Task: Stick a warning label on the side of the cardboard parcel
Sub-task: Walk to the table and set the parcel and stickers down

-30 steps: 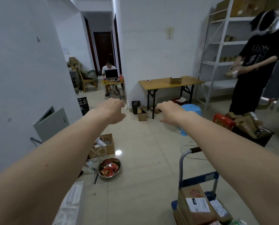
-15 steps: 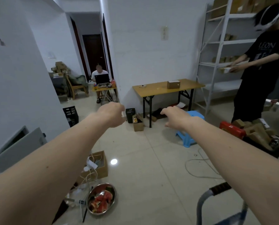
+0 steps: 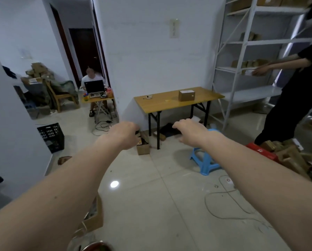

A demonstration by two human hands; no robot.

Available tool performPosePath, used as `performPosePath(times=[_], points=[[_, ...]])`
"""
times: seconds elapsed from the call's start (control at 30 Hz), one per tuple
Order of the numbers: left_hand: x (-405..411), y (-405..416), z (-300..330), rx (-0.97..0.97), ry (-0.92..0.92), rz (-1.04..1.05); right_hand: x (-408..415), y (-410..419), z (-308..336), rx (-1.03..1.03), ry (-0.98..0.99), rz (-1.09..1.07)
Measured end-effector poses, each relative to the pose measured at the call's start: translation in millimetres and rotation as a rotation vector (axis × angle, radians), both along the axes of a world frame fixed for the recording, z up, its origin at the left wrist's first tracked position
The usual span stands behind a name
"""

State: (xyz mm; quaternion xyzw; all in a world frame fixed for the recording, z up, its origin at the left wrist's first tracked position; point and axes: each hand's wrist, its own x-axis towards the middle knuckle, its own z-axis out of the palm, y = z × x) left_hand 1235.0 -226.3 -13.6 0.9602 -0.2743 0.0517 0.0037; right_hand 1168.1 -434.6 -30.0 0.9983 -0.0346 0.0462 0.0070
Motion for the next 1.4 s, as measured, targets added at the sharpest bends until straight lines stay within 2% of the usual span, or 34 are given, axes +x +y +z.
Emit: performPosePath(times=[0.2, 0.4, 0.6, 0.8, 1.17, 1.4], points=[[127, -26, -4, -0.035, 0.006, -0.045, 116, -38, 2, 0.059, 0.025, -0.065], [254, -46, -4, -0.05, 0.049, -0.042, 223, -52, -2, 0.028, 0.037, -0.114], [337, -92, -13, -0.071, 0.101, -0.159, 301, -85, -11, 0.094, 0.075, -0.147], [423, -137, -28, -0.094, 0.124, -0.159, 388, -121, -21, 0.094, 0.072, -0.116], [596, -279, -17, -0.014, 0.069, -0.142, 533, -269, -5, 0.115, 0.052, -0.148], [683, -347, -43, 0.021, 0.101, -0.176, 627, -338, -32, 0.119, 0.082, -0.132]])
